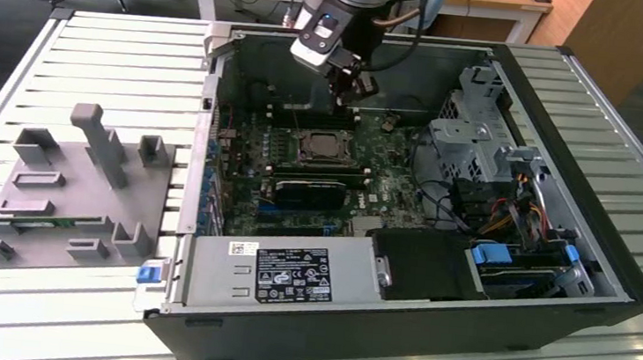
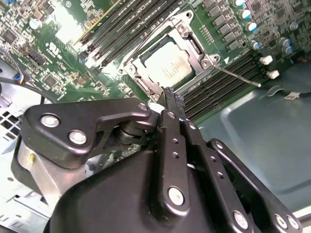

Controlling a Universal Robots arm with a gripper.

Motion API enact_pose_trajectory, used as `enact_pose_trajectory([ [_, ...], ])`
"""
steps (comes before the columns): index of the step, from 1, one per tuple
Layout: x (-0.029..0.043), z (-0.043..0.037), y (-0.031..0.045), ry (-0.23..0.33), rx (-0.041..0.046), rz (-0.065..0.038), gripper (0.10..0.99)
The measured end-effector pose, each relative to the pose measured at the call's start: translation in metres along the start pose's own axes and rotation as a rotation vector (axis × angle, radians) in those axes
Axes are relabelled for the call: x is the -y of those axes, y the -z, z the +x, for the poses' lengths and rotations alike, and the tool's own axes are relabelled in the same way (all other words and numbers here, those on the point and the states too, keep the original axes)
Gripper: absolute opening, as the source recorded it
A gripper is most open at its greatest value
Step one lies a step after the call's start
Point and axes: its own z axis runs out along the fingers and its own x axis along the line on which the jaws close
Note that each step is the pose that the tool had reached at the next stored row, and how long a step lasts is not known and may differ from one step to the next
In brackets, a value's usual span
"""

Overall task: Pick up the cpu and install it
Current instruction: 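Install the first cpu locking lever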

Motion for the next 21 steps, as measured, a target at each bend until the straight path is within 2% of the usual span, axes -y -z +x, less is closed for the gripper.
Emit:
enact_pose_trajectory([
  [21,0.0001,-0.0001,0.0,0.133,-0.0004,0.002,0.106],
])
